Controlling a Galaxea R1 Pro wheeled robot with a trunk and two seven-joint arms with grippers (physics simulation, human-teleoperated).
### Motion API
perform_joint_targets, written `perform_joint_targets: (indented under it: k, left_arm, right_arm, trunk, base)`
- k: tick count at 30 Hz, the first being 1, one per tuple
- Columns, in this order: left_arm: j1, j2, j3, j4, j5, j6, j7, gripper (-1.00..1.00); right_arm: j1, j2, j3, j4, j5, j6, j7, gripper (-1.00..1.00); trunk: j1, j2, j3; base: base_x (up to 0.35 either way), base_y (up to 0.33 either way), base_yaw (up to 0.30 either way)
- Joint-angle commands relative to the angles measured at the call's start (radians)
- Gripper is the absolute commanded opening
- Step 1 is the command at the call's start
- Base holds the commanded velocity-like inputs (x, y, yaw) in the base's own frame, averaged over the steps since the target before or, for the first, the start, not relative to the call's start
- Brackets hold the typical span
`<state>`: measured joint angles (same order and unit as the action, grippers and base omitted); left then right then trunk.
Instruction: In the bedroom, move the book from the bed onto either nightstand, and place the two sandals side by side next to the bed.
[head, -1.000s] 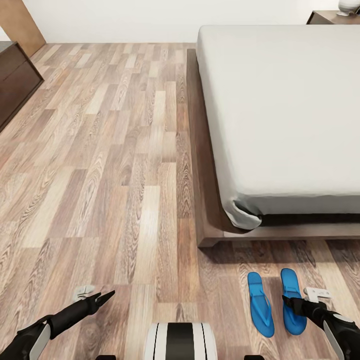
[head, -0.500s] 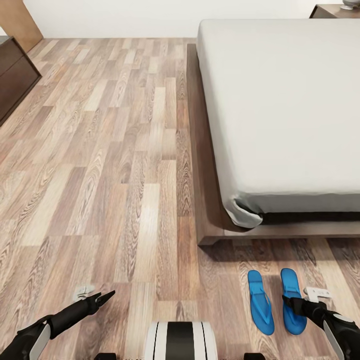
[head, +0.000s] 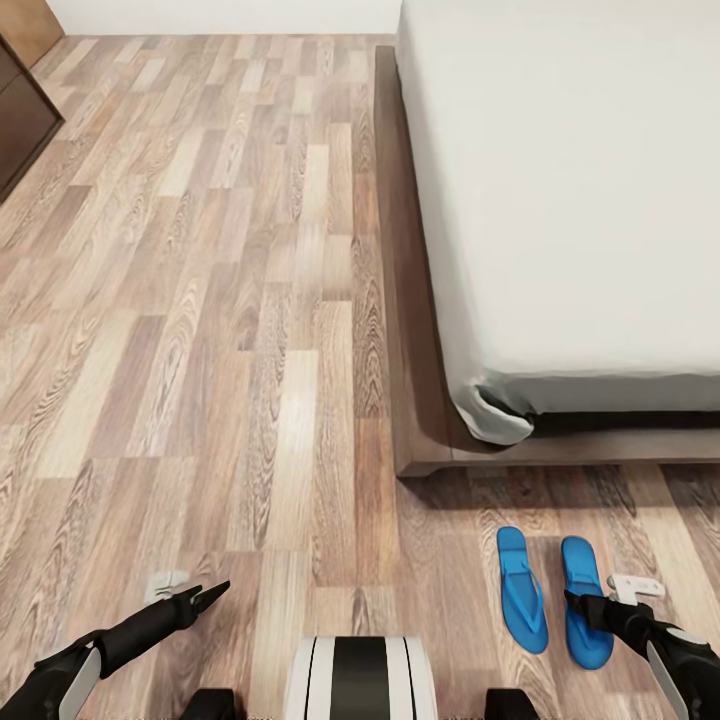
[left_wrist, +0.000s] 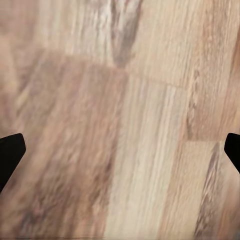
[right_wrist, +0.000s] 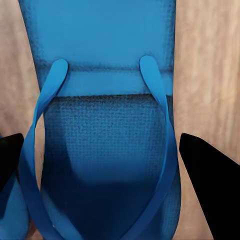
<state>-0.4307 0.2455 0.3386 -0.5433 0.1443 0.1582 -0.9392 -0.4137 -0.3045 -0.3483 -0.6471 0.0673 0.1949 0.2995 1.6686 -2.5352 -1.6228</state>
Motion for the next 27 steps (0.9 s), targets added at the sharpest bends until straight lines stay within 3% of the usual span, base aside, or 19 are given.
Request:
perform_joint_targets:
  k: [1,10,15,27]
  left_arm:
    - [0.0,0.0,0.002,0.0,0.006,0.01,-0.004,1.0]
    - [0.0,0.0,0.002,0.0,0.006,0.01,-0.006,1.0]
    - [0.0,0.0,0.002,0.0,0.007,0.01,-0.01,1.0]
    - [0.0,0.0,0.002,0.0,0.007,0.01,-0.01,1.0]
  right_arm:
    - [0.0,0.001,-0.006,-0.002,0.006,0.005,0.009,-1.0]
    - [0.0,0.001,-0.006,-0.01,0.006,0.0,0.011,-1.0]
    - [0.001,-0.001,-0.007,-0.01,0.005,-0.098,0.012,-1.0]
    - [0.002,0.001,-0.007,0.0,0.005,-0.115,0.012,-1.0]
  trunk:
    - [0.0,0.0,-0.005]
    - [0.001,-0.001,-0.012]
    - [0.001,-0.001,-0.012]
    - [0.001,-0.001,-0.012]
  base:
    - [0.0,0.0,0.0]
    - [0.0,0.0,0.0]
    - [0.0,0.0,0.0]
    - [0.0,0.0,0.0]
